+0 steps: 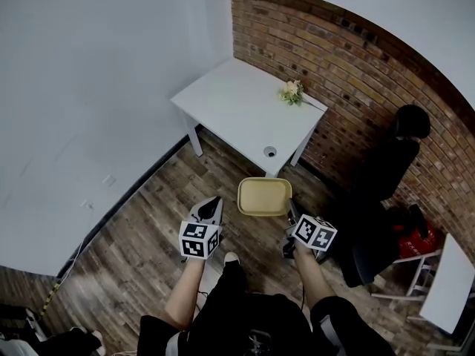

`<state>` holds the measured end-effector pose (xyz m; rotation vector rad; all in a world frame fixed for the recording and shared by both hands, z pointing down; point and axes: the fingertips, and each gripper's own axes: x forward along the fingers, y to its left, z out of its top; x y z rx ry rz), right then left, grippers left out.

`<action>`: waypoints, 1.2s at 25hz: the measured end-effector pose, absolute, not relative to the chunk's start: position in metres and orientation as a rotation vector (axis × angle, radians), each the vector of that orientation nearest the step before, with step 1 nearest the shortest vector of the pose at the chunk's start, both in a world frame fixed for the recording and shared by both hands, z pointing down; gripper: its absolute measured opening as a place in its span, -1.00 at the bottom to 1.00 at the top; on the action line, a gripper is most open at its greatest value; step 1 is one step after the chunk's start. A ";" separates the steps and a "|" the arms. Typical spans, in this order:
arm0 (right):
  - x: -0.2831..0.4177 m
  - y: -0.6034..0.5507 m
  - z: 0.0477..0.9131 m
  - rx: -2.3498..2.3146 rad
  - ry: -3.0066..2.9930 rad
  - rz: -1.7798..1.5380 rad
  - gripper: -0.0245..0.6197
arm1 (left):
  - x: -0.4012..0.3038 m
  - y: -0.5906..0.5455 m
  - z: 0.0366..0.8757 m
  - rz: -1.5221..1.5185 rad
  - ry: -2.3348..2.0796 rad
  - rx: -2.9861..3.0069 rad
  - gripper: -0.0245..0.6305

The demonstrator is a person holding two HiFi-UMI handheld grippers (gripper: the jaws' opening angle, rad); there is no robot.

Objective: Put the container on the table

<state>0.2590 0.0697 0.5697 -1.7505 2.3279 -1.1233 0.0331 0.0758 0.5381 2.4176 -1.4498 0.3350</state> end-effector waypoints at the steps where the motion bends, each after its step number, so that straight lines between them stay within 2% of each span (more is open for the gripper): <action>1: 0.257 0.060 0.569 -1.760 2.320 -1.124 -0.81 | 0.031 0.065 0.538 0.336 -1.440 2.423 -0.88; 16: 0.238 -0.047 0.572 -1.885 2.190 -1.123 -0.81 | 0.005 -0.067 0.543 0.365 -1.310 2.486 -0.88; 30: 0.207 -0.086 0.579 -1.908 2.163 -1.142 -0.81 | -0.021 -0.112 0.555 0.373 -1.264 2.485 -0.88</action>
